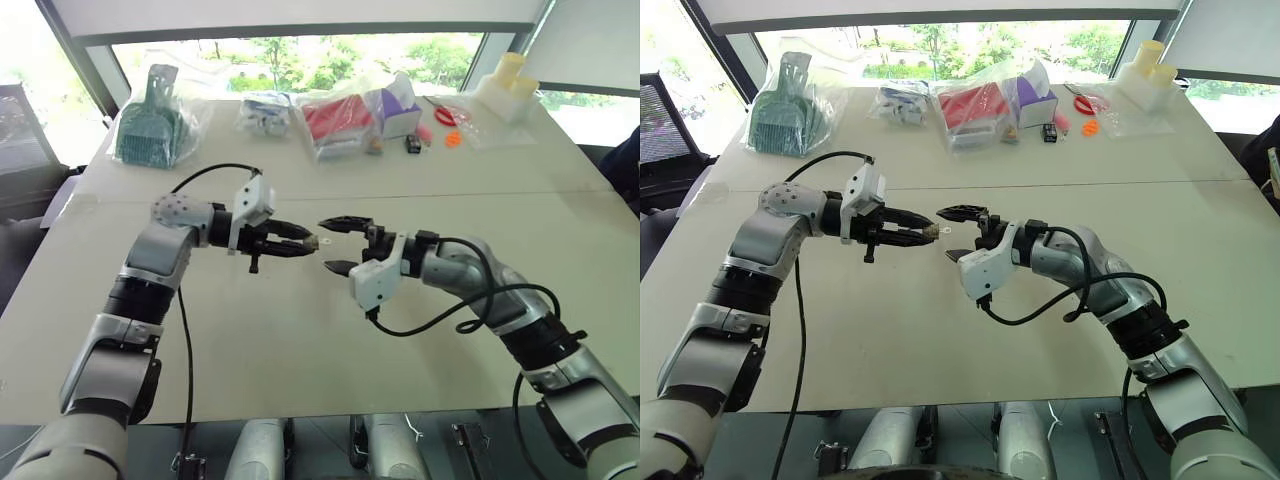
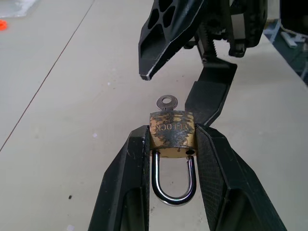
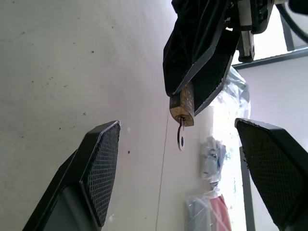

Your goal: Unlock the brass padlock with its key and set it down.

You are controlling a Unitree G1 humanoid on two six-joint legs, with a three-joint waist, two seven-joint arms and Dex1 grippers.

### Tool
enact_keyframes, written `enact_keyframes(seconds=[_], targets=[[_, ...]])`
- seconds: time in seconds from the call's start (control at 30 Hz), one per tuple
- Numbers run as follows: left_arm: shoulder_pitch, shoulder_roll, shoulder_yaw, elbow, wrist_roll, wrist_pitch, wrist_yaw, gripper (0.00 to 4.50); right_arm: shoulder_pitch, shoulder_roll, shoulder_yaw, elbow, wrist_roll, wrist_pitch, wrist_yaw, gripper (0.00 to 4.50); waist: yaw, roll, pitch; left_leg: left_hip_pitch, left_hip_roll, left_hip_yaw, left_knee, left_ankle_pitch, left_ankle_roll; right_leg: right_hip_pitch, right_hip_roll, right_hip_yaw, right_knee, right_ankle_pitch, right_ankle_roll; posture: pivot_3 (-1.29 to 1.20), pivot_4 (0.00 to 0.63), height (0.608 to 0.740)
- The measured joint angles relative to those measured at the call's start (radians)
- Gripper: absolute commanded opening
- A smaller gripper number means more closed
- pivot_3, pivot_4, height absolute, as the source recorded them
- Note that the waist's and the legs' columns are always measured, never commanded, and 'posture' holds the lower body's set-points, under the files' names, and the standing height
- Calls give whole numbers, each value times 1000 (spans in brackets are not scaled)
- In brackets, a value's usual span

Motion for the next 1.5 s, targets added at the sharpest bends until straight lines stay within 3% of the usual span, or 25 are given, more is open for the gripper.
enact_keyframes(seconds=[0.1,0.17,0.4,0.67,0.9,0.93,1.07,1.17,1.4,1.5], targets=[[-3,0,0,-14,-3,15,-1,772,-23,21,1,12,-11,-32,-18,3980,1,0,0,0,0,0,0,0,0,0,0,0,0,0,0,0,150,740],[-3,0,0,-15,-5,25,-1,772,-31,25,1,24,-20,-45,-23,3460,2,0,0,0,0,0,0,0,0,0,0,0,0,0,0,0,150,740],[-2,2,16,-24,-24,40,0,772,-37,34,3,60,-67,-98,-38,11,1,0,0,0,0,0,0,0,0,0,0,0,0,0,0,0,150,740],[0,5,16,-28,-38,60,-5,772,-38,35,1,62,-79,-113,-44,11,1,0,0,0,0,0,0,0,0,0,0,0,0,0,0,0,150,740],[0,12,15,-51,-39,74,-10,4152,-37,38,2,63,-77,-95,-40,0,1,0,0,0,0,0,0,0,0,0,0,0,0,0,0,0,150,740],[0,14,15,-55,-39,74,-7,4441,-37,38,2,63,-76,-92,-39,0,1,0,0,0,0,0,0,0,0,0,0,0,0,0,0,0,150,740],[11,35,43,-93,-44,77,21,4441,-35,37,1,62,-75,-85,-33,0,-1,0,0,0,0,-1,0,0,0,0,0,0,0,0,0,0,150,740],[24,50,79,-115,-65,84,44,3555,-32,37,1,62,-74,-84,-30,0,-1,0,0,0,0,-1,0,0,0,0,0,0,0,0,0,0,150,740],[81,69,111,-185,-108,133,64,56,-28,37,1,61,-66,-74,-28,0,-1,0,0,0,0,-1,0,0,0,0,0,1,0,0,0,0,150,740],[110,81,108,-218,-109,144,63,20,-28,36,1,60,-66,-71,-28,0,-1,0,0,0,0,-1,0,0,0,0,0,1,0,0,0,0,150,740]])
